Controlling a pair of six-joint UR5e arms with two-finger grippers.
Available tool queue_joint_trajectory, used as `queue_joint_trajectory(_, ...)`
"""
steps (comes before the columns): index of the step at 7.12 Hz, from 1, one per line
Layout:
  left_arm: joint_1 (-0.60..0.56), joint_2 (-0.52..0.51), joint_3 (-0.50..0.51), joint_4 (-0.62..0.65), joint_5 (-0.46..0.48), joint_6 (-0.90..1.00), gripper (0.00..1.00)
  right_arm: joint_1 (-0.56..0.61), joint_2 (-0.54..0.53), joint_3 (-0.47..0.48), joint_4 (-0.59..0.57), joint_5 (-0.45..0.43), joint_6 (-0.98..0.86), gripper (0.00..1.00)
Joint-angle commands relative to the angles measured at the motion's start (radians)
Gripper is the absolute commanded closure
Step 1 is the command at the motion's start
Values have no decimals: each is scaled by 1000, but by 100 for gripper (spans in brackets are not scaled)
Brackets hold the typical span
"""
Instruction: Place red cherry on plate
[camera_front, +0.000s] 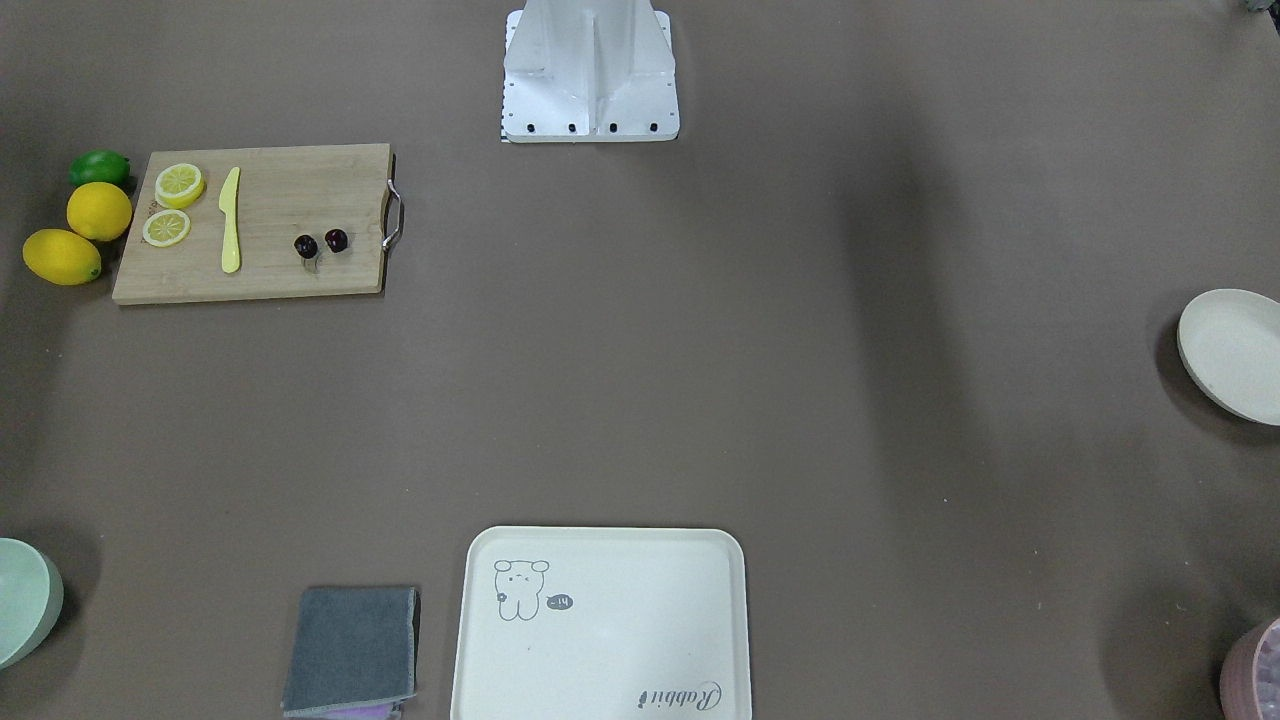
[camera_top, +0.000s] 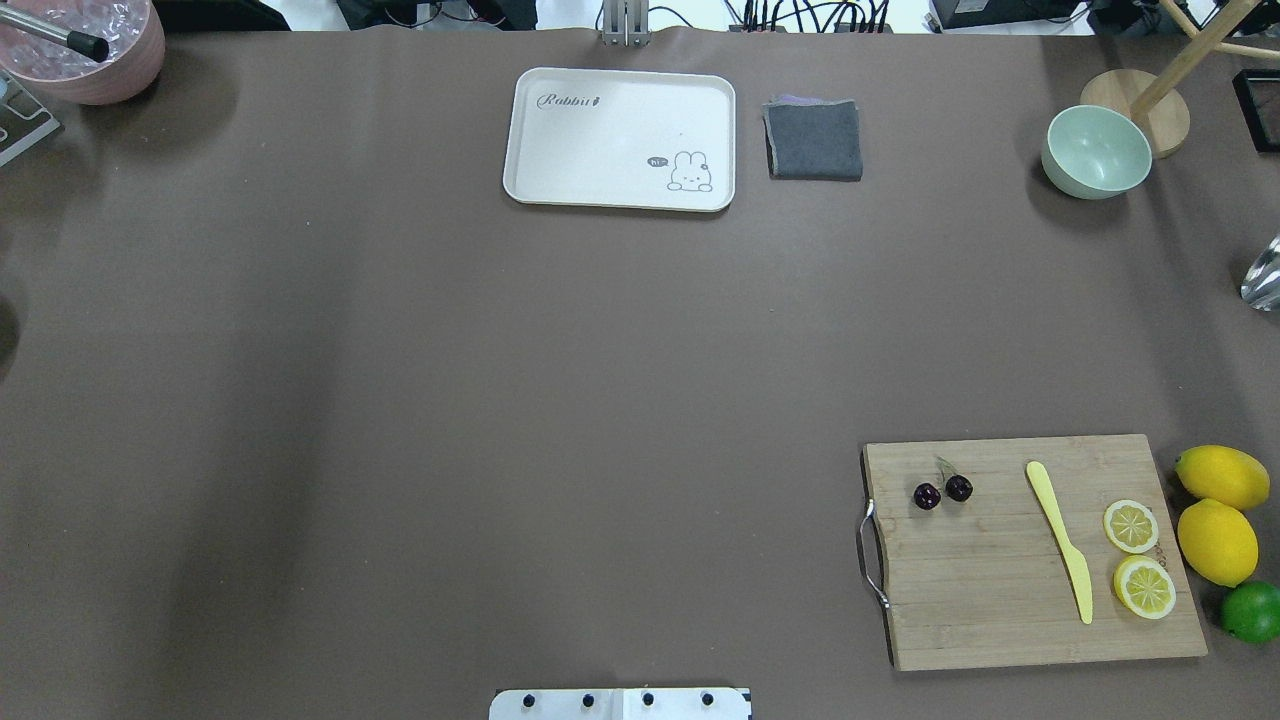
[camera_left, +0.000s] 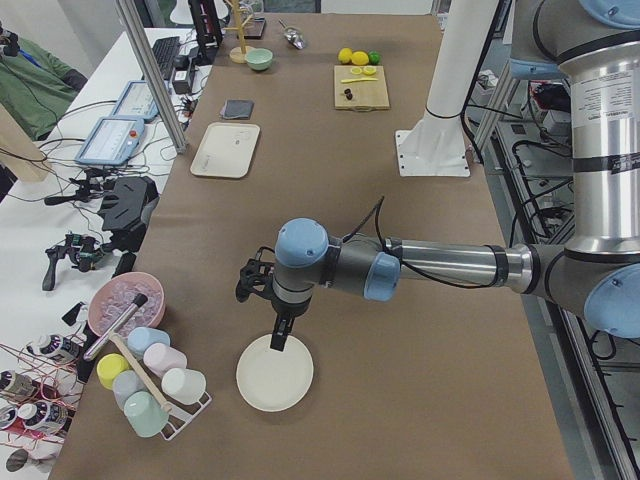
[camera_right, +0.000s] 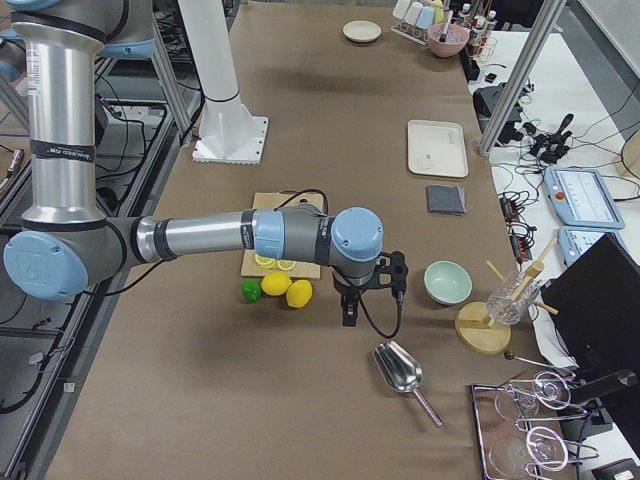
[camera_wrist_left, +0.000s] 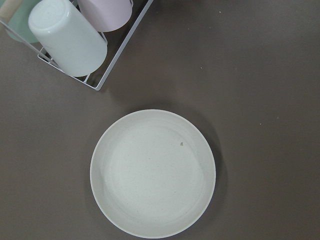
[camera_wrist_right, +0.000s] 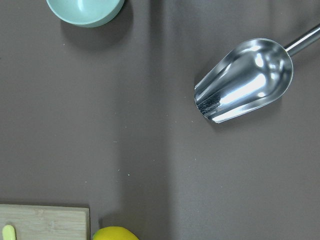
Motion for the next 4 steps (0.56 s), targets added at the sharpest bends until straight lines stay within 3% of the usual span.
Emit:
queue_joint_trajectory(1,0,0,0,-4,-1,2,2,7,-5,1,0,0,0,0)
queue_joint_trajectory(4,2,-1,13,-7,-3,2,2,21,-15,6,0,-1,-3,0)
